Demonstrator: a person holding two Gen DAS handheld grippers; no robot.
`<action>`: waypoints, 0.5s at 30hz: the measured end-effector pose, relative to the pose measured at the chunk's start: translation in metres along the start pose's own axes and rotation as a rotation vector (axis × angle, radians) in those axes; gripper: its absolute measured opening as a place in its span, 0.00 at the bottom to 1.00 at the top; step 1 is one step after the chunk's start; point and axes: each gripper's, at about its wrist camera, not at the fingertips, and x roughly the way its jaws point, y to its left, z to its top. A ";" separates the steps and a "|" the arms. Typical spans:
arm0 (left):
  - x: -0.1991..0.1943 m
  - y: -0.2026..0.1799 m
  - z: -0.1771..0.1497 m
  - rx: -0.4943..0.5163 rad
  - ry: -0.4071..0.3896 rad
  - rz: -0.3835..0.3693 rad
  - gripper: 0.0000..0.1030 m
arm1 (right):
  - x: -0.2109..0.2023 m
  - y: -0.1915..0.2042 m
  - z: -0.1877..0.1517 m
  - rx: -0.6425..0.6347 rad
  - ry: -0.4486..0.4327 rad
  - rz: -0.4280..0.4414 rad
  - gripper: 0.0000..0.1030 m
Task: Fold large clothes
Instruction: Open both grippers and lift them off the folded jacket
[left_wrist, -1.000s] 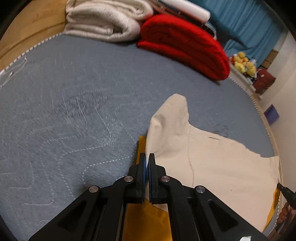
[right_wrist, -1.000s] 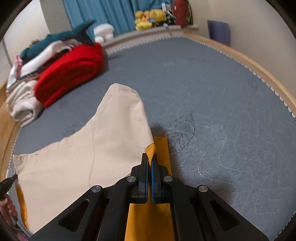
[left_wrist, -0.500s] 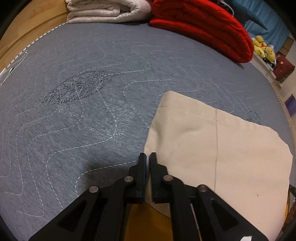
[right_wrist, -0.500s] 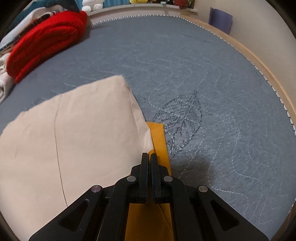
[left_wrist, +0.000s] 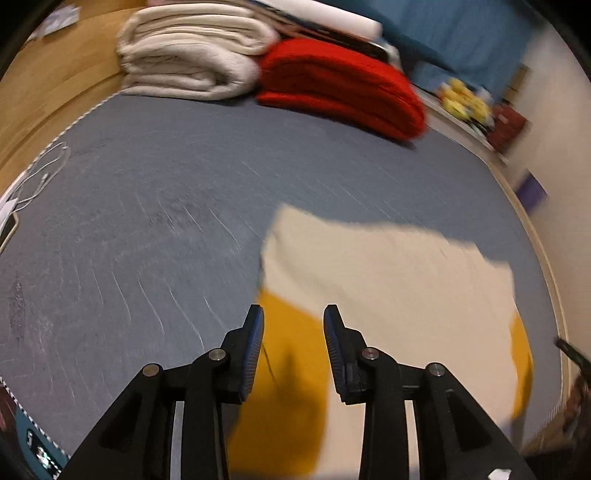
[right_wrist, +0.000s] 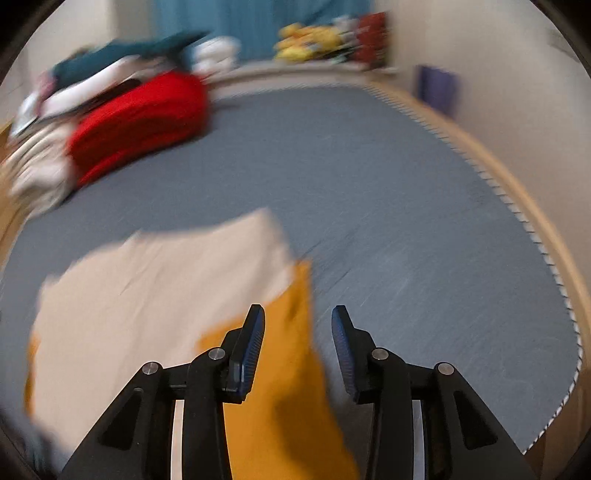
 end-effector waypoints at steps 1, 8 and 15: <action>0.000 -0.004 -0.018 0.024 0.030 -0.015 0.30 | -0.003 0.004 -0.010 -0.033 0.029 0.024 0.38; 0.055 -0.010 -0.087 0.044 0.258 -0.020 0.24 | 0.018 0.017 -0.102 -0.117 0.258 -0.034 0.38; 0.082 0.025 -0.103 0.031 0.397 0.148 0.29 | 0.073 -0.024 -0.134 -0.122 0.497 -0.190 0.38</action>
